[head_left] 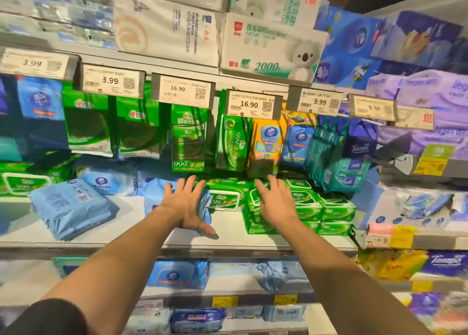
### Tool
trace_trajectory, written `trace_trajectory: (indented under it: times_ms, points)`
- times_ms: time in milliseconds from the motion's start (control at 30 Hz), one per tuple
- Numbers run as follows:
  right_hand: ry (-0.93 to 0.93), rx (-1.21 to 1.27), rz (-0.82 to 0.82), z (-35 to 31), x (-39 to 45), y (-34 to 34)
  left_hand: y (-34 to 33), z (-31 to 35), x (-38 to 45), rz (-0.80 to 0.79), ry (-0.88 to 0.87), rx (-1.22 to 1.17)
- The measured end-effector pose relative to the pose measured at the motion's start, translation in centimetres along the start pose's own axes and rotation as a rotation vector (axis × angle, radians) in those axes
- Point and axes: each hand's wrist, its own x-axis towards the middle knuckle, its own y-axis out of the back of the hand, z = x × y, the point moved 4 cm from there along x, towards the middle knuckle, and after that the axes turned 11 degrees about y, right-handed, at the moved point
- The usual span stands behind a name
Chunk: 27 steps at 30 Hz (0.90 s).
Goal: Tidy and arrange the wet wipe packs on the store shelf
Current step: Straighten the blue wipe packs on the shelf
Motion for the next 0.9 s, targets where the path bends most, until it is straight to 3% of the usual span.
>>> trace_trajectory:
  times_ms: [67,167,267,433,900]
  points:
    - [0.132,0.075,-0.166,-0.2,0.0,-1.1,-0.1,0.1,-0.1,-0.004,0.035,-0.005]
    - [0.137,0.037,-0.344,-0.3,0.2,-2.6,-0.1,0.4,-0.2,-0.012,0.092,-0.033]
    - [0.163,-0.042,-0.303,-0.9,0.9,-2.8,-0.3,0.8,-0.3,-0.026,0.122,-0.014]
    - [0.084,0.049,-0.210,-1.2,0.5,-3.4,-0.5,0.3,-0.8,-0.011,0.197,0.001]
    - [0.086,0.103,-0.196,0.9,-0.3,-4.5,-2.0,-3.9,-3.0,-0.010,0.312,-0.012]
